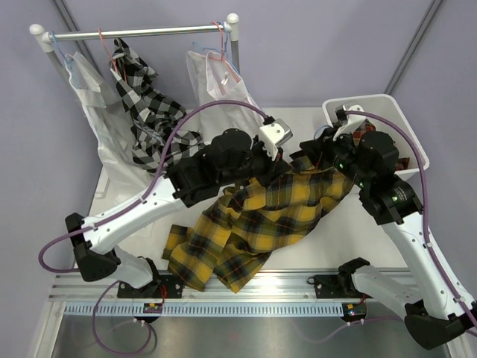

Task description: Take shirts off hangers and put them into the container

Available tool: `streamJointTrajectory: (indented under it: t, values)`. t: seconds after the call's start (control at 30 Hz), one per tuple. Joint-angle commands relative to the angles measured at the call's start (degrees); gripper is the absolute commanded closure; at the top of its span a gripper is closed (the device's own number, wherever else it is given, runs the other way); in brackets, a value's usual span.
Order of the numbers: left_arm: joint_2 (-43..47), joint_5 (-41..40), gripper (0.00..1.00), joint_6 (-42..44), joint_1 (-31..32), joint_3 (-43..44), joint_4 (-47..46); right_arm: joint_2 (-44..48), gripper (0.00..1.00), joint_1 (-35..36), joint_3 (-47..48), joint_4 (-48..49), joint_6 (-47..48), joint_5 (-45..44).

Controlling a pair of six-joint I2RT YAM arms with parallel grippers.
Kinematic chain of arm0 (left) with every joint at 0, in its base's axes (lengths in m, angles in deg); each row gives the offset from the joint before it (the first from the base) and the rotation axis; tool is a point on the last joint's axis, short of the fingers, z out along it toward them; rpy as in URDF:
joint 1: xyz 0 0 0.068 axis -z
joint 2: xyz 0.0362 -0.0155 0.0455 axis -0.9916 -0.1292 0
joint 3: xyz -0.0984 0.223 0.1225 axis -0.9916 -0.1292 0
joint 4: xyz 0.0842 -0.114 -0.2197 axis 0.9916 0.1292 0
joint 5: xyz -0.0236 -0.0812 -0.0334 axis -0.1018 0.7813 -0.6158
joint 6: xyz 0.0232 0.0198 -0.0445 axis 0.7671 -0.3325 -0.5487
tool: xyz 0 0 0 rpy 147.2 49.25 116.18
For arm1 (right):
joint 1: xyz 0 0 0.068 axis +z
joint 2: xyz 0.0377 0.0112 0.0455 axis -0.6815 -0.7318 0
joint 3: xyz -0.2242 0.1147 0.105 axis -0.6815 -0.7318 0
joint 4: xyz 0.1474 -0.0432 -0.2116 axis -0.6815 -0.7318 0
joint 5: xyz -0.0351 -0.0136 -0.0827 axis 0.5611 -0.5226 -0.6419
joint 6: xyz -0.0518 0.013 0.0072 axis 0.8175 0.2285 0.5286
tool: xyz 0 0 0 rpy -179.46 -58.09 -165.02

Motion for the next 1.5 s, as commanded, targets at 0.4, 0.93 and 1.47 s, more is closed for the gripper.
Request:
streamJointTrajectory:
  t: [0.4,0.93,1.47]
  values:
    - [17.4,-4.8,1.0,1.8,-0.8,-7.8,0.8,0.5,1.0,-1.5,-1.3,-2.5,0.8,-17.9]
    - [37.1,-8.4,1.0,-8.5,-0.8,-35.6,0.6,4.8,1.0,-1.6,8.5,-6.2,-8.2,-17.9]
    - [30.6,-5.9,0.19,-7.7,2.1,-30.7,-0.9,5.5,1.0,-1.6,3.6,1.5,-8.3,-6.5]
